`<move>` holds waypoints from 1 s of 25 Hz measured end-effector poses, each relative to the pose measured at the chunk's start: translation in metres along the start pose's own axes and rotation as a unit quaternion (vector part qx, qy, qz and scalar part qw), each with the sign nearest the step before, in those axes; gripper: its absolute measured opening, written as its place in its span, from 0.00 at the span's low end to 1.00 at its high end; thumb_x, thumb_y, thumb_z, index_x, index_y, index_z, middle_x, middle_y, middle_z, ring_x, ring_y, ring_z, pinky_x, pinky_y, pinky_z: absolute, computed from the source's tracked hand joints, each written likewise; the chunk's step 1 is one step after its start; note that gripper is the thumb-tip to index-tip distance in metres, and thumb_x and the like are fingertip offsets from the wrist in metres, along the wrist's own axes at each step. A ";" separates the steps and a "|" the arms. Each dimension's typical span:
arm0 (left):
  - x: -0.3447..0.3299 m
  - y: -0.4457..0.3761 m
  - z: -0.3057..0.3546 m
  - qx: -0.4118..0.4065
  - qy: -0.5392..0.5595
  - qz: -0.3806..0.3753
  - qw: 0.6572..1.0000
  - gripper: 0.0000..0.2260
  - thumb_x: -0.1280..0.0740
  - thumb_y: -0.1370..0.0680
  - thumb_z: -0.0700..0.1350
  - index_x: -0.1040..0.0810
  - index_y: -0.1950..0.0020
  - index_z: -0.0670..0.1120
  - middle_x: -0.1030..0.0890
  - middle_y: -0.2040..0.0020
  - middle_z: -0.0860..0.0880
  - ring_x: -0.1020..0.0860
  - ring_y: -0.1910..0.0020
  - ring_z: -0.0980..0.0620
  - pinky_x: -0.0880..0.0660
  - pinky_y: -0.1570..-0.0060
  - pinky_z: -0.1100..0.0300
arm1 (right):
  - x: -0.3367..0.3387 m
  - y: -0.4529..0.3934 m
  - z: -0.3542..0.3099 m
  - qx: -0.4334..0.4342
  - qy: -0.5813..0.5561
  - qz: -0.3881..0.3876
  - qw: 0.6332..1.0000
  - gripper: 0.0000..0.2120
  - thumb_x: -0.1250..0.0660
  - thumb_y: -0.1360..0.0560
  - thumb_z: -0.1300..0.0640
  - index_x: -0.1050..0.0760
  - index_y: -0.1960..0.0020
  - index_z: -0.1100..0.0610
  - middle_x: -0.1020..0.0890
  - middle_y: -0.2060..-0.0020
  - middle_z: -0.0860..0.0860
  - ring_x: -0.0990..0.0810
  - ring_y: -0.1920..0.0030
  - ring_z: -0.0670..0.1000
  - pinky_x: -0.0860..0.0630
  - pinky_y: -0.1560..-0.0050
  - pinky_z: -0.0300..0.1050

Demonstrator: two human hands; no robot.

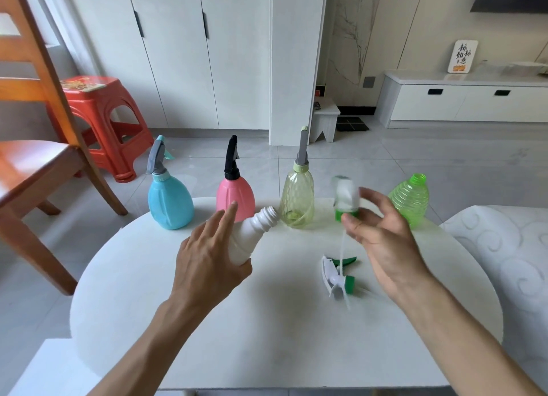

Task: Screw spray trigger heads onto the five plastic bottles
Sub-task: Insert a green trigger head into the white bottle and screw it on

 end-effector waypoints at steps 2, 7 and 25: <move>-0.002 0.002 0.003 -0.003 -0.001 -0.009 1.000 0.46 0.19 0.39 0.48 0.35 0.23 0.47 0.22 0.34 0.45 0.22 0.42 0.39 0.23 0.51 0.47 | 0.015 -0.006 -0.014 0.015 -0.106 0.019 0.994 0.24 0.36 0.26 0.76 0.27 0.39 0.52 0.16 0.56 0.52 0.18 0.53 0.49 0.25 0.42 0.44; -0.009 0.004 0.011 -0.024 -0.010 -0.013 1.000 0.46 0.19 0.40 0.48 0.33 0.24 0.46 0.22 0.34 0.45 0.21 0.44 0.38 0.23 0.54 0.48 | 0.030 -0.008 -0.025 0.035 -0.144 0.031 0.988 0.20 0.35 0.24 0.66 0.27 0.38 0.47 0.16 0.47 0.48 0.23 0.42 0.48 0.30 0.38 0.48; -0.020 0.005 0.016 -0.035 0.007 -0.018 0.999 0.48 0.19 0.42 0.50 0.33 0.24 0.46 0.22 0.33 0.45 0.21 0.42 0.39 0.22 0.51 0.47 | 0.026 -0.008 -0.022 0.050 -0.177 0.012 0.983 0.17 0.33 0.26 0.54 0.27 0.38 0.43 0.19 0.39 0.38 0.23 0.40 0.47 0.30 0.40 0.50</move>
Point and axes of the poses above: each hand's wrist, its own y-axis away from the middle knuckle, its own x-axis out of the back of the hand, z = x × y, the point moved 10 cm from there along -y, towards the middle knuckle
